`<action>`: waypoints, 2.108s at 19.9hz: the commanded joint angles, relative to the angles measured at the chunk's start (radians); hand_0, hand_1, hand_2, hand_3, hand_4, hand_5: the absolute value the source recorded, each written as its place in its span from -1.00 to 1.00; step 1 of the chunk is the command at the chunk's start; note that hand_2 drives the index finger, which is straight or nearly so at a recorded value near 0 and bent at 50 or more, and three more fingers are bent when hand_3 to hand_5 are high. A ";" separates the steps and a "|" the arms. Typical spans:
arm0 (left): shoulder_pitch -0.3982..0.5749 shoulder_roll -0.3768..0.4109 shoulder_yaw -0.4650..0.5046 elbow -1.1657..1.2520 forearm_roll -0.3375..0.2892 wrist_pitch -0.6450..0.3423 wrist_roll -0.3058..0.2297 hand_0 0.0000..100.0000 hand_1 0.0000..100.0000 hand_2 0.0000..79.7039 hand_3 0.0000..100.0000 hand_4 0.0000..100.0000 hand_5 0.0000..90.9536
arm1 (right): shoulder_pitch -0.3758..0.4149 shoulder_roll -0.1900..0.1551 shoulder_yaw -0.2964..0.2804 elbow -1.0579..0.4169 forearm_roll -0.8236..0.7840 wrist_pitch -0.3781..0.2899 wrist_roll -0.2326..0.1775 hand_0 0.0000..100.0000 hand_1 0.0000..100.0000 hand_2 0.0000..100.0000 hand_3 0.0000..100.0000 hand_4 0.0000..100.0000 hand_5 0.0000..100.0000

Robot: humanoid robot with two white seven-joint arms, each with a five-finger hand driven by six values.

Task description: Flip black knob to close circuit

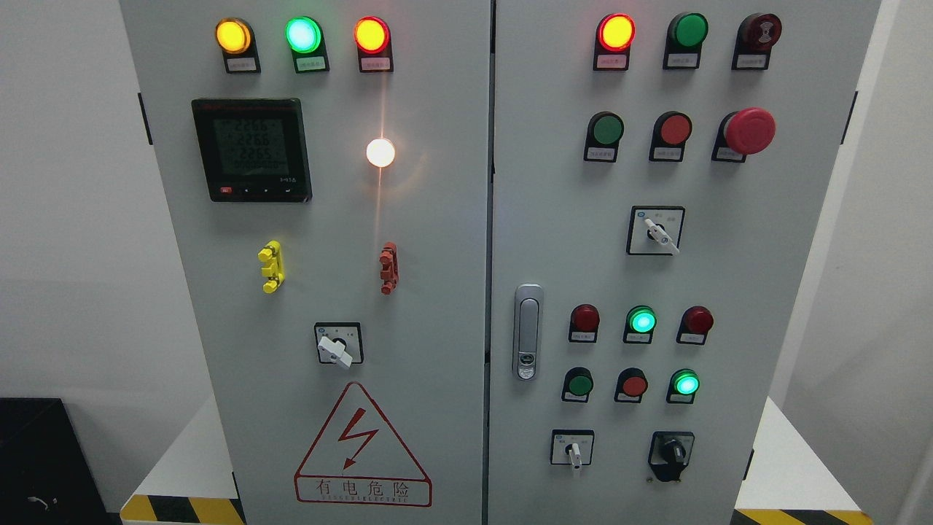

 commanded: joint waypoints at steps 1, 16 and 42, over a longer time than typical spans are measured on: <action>0.006 -0.001 0.000 0.000 0.000 0.000 0.000 -0.76 0.11 -1.00 -1.00 -1.00 -1.00 | 0.000 -0.001 0.029 -0.309 0.206 0.035 -0.037 -1.00 -0.88 -0.64 -0.61 -0.65 -1.00; 0.006 -0.001 0.000 0.000 0.000 0.000 0.000 -0.76 0.11 -1.00 -1.00 -1.00 -1.00 | -0.065 -0.027 0.024 -0.631 0.637 0.072 -0.140 -1.00 -0.94 0.39 0.67 0.47 0.44; 0.006 -0.001 0.000 0.000 0.000 0.000 0.000 -0.76 0.11 -1.00 -1.00 -1.00 -1.00 | -0.019 0.027 -0.066 -1.323 1.038 0.135 -0.031 -1.00 -1.00 0.81 1.00 0.87 0.92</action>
